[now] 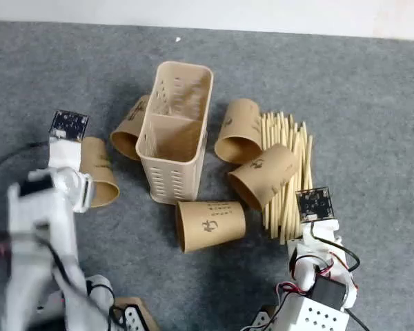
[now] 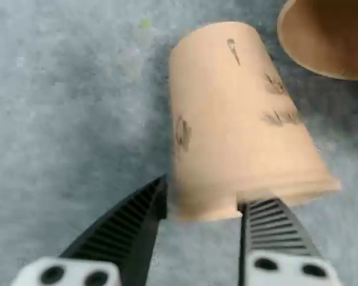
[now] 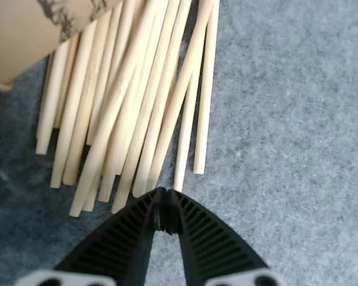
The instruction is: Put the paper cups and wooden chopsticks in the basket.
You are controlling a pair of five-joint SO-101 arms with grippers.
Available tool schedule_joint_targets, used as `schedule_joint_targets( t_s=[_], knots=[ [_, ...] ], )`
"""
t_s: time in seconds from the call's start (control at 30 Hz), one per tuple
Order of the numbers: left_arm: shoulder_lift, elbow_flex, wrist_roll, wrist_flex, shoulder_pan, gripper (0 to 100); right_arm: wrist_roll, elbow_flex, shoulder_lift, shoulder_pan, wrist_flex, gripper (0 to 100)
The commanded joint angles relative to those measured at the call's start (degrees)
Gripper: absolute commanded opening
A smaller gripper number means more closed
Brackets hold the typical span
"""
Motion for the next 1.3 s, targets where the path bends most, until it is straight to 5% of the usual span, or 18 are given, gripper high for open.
schedule_joint_targets(
  t_s=[0.0, 0.17, 0.83, 1.0, 1.27],
  knots=[
    [-39.69, 11.65, 3.16, 18.11, 4.44, 22, 0.53, 5.93, -0.31, -0.22, -0.13, 0.6],
    [-48.13, 11.12, 3.16, 27.6, 6.2, 22, 0.53, 5.93, -0.31, -0.22, -0.13, 0.6],
    [-46.29, 11.12, 2.73, 35.08, 5.93, 22, 0.53, 5.93, -0.31, -0.22, -0.13, 0.6],
    [-46.29, 8.66, -7.03, 35.08, 5.85, 22, 0.53, 5.93, -0.31, -0.22, -0.13, 0.6],
    [-45.76, -0.66, -8.88, 35.6, 5.85, 22, 0.53, 5.93, -0.31, -0.22, -0.13, 0.6]
  ],
)
